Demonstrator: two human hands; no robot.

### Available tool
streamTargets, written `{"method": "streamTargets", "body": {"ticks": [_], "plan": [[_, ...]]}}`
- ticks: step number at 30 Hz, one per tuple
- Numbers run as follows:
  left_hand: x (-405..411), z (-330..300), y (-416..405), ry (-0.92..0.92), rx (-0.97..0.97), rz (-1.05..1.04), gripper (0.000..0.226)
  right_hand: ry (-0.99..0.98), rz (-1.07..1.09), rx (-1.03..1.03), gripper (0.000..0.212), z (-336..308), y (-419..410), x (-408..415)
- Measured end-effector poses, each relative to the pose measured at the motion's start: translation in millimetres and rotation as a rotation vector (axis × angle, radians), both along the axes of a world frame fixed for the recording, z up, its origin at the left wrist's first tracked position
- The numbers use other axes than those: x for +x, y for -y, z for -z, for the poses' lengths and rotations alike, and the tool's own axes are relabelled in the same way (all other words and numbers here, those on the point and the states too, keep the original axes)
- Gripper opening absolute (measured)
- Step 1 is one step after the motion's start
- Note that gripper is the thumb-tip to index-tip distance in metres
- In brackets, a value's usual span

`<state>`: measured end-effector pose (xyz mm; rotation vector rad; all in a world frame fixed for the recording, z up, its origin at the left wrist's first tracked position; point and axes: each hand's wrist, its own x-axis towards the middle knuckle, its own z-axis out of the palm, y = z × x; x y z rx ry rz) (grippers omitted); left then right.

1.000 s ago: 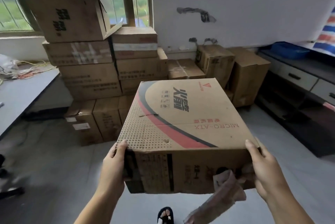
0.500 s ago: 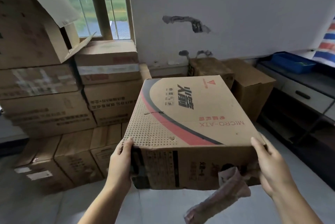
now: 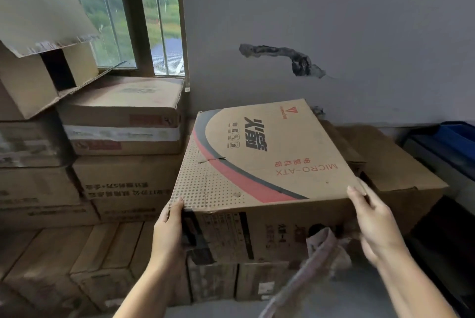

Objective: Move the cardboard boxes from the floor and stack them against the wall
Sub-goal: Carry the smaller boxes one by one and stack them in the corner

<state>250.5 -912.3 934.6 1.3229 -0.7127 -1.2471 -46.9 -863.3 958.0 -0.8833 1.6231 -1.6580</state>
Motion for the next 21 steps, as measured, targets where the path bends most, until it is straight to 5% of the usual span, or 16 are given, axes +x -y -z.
{"method": "streamTargets", "body": {"ticks": [21], "plan": [[-79,59,376,-0.047,0.06,-0.006,0.027,0.052,0.033,0.093,0.023,71,383,-85]]}}
